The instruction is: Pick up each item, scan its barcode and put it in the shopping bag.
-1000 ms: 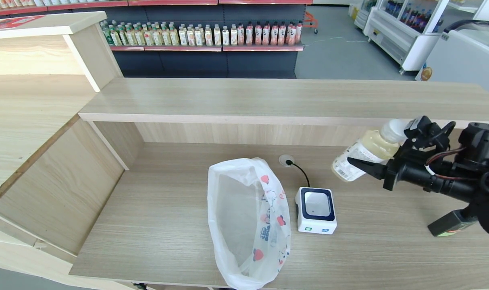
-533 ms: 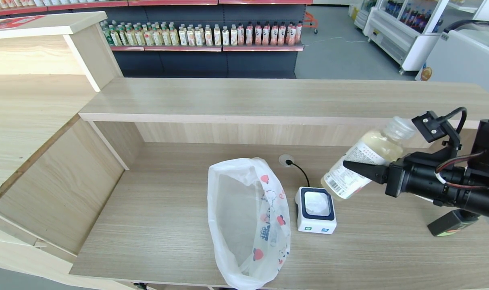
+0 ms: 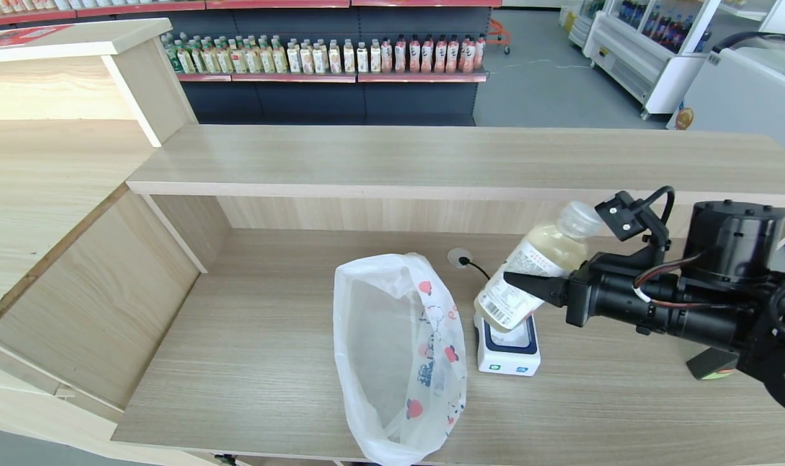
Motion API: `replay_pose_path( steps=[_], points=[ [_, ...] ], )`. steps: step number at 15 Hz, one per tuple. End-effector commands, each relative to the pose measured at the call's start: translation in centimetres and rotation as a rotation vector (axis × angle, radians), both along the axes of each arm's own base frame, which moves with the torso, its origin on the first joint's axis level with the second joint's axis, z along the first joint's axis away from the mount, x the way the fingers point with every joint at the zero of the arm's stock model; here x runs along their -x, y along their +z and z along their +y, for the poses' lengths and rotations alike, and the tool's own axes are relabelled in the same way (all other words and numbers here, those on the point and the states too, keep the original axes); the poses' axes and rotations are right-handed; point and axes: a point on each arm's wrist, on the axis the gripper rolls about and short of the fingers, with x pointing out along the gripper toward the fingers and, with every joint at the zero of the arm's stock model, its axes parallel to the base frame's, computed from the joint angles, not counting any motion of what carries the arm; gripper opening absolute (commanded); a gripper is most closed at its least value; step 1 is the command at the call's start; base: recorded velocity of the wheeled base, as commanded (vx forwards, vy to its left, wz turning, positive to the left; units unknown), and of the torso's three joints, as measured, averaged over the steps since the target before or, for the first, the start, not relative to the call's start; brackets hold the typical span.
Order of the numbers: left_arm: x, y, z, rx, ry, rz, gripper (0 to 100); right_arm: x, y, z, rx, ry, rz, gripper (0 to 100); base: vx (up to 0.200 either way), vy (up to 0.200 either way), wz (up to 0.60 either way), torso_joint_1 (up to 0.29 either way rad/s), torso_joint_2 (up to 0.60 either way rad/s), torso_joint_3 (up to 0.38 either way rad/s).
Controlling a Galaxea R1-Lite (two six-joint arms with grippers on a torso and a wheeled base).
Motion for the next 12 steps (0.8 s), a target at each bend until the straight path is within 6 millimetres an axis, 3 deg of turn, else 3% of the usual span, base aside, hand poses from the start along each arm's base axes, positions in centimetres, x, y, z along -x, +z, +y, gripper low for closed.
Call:
replay_pose_path(
  steps=[1, 5, 12],
  points=[
    [0.0, 0.0, 0.0, 0.000, 0.000, 0.000, 100, -1.6, -2.5, 2.3, 0.025, 0.050, 0.027, 0, 0.000, 0.000, 0.00, 0.000, 0.00, 0.000],
    [0.0, 0.0, 0.0, 0.000, 0.000, 0.000, 100, -4.6, -4.6, 5.8, 0.055, 0.068, -0.018, 0, 0.000, 0.000, 0.00, 0.000, 0.00, 0.000],
    [0.0, 0.0, 0.0, -0.002, 0.000, 0.000, 100, -7.1, -8.4, 9.1, 0.108, 0.125, -0.059, 0, 0.000, 0.000, 0.00, 0.000, 0.00, 0.000]
  ],
)
